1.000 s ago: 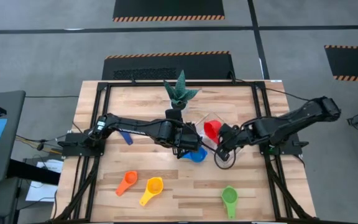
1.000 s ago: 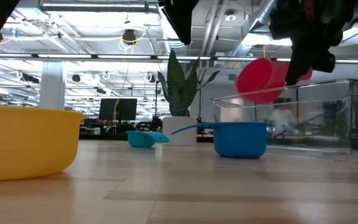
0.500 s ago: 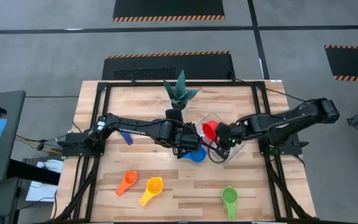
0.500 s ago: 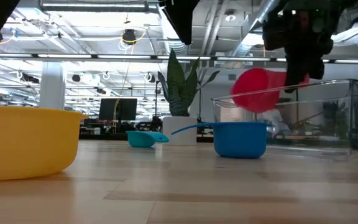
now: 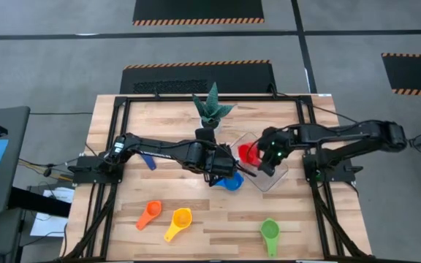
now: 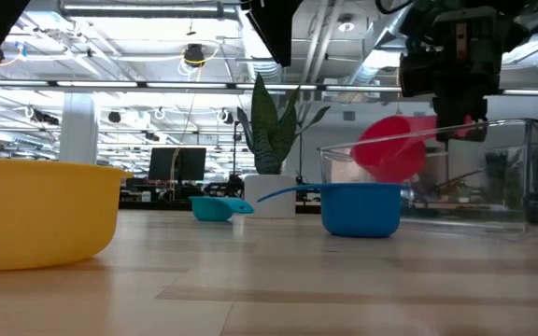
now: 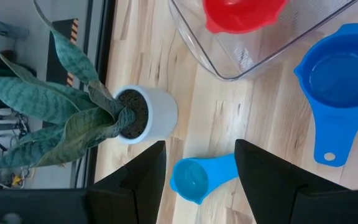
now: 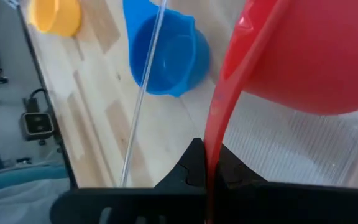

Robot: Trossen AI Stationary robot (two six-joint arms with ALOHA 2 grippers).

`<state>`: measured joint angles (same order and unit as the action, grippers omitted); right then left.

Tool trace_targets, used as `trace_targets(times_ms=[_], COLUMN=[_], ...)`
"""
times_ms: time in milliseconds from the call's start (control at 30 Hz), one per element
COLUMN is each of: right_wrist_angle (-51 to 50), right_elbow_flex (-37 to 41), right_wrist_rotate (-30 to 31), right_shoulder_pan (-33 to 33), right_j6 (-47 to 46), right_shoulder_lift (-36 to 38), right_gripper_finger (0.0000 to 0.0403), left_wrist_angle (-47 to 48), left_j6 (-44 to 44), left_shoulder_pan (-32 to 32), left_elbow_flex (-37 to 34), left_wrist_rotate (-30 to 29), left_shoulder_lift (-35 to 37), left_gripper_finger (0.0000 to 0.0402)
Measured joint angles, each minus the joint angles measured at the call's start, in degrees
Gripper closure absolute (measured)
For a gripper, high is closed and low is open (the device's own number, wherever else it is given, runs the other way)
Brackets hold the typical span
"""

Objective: Nest measuring cups in basket
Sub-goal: Put the red measuring cup into the transparent bin

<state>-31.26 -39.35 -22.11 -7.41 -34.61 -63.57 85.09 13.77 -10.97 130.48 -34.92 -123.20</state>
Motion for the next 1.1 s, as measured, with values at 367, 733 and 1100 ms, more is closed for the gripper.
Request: trace_targets(times_ms=[367, 733, 1100], right_wrist_angle=[-1.0, -2.9, -1.7], right_elbow_flex=[0.0, 0.3, 0.8], right_wrist_rotate=[-14.0, -19.4, -22.5], right_shoulder_pan=[-9.0, -11.7, -11.8], right_j6=[7.4, 12.7, 13.7], right_shoulder_lift=[-3.1, -7.4, -11.7], right_gripper_finger=[0.0398, 0.0398, 0.0392], left_wrist_angle=[-2.3, -2.3, -2.7], left_j6=[-0.6, -0.7, -2.1], left_shoulder_pan=[0.1, 0.1, 0.1], left_elbow_flex=[0.0, 0.0, 0.0], left_wrist_rotate=[0.0, 0.0, 0.0], left_shoulder_lift=[0.0, 0.0, 0.0], left_gripper_finger=[0.0216, 0.0216, 0.0216])
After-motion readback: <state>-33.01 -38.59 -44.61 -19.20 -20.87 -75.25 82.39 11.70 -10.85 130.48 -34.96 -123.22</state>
